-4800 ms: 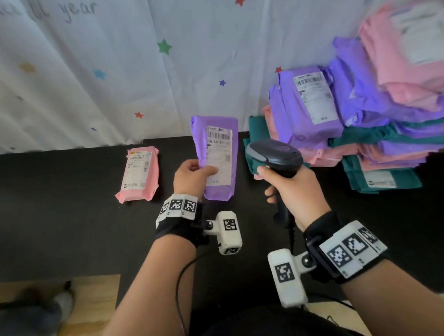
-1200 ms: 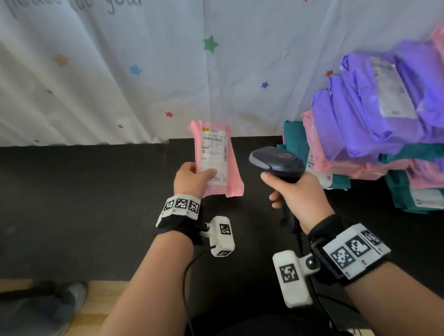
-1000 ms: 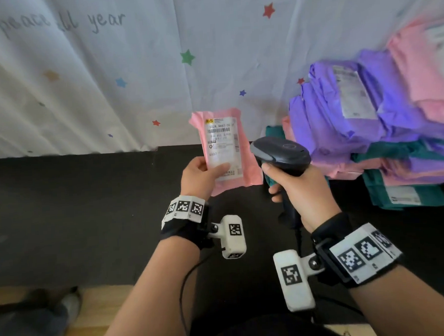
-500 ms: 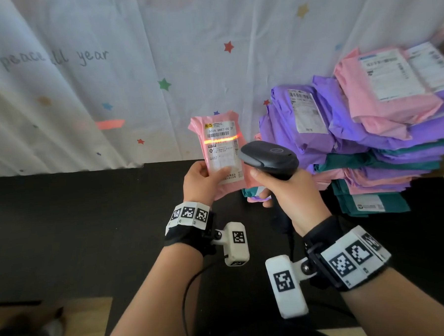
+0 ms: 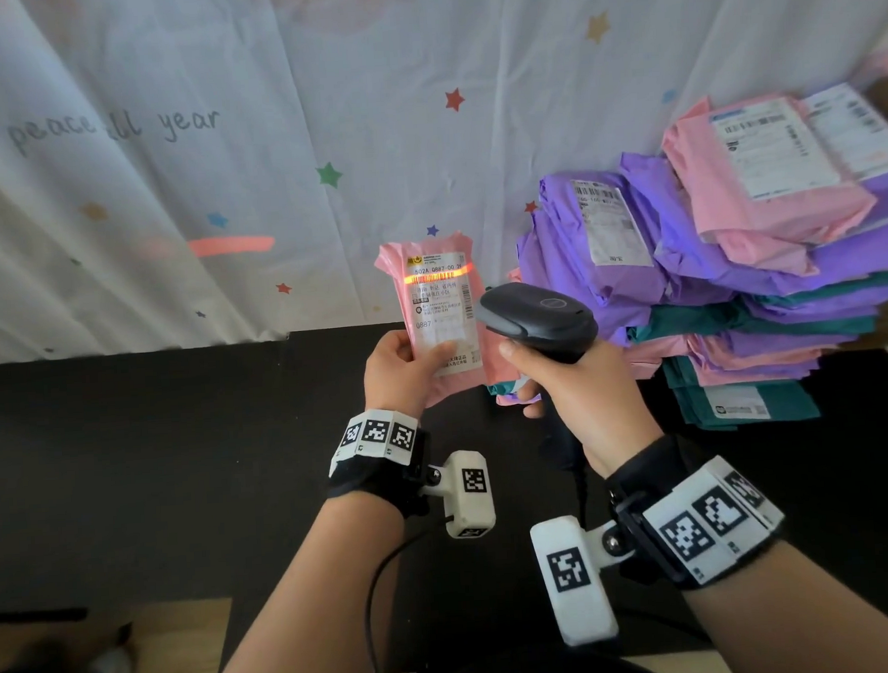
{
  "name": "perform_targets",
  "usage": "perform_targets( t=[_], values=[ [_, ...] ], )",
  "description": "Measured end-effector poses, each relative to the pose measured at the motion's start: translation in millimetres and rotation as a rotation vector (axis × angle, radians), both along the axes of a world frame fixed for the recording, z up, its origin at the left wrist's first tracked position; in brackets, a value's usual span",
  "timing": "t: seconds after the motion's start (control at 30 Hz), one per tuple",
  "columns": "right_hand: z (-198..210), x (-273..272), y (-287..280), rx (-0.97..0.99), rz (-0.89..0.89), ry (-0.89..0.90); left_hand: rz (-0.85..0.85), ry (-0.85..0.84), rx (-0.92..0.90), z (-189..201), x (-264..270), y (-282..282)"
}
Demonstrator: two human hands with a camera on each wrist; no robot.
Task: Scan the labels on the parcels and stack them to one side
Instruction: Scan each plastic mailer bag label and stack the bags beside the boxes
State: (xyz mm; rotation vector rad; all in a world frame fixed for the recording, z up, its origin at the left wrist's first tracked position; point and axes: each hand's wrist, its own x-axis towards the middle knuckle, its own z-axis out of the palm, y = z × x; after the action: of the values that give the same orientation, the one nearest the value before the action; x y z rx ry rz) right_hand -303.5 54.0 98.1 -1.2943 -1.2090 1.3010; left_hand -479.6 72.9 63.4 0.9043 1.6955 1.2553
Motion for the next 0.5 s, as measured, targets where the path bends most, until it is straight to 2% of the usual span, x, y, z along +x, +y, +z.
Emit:
perform_targets(
  t=[0.27,0.4,0.5],
  values=[
    [6,3,-2,0.002,-0.028,0.036,-0.005,0.025,0.004,5,3,7],
    [11,17,1,0.013,-0.089,0.088,0.002,-0.013,0.064,31,18,21],
    [13,34,4,0.032,-0.153,0.092,-0.069,-0.008,0.091,59,42,42]
  ],
)
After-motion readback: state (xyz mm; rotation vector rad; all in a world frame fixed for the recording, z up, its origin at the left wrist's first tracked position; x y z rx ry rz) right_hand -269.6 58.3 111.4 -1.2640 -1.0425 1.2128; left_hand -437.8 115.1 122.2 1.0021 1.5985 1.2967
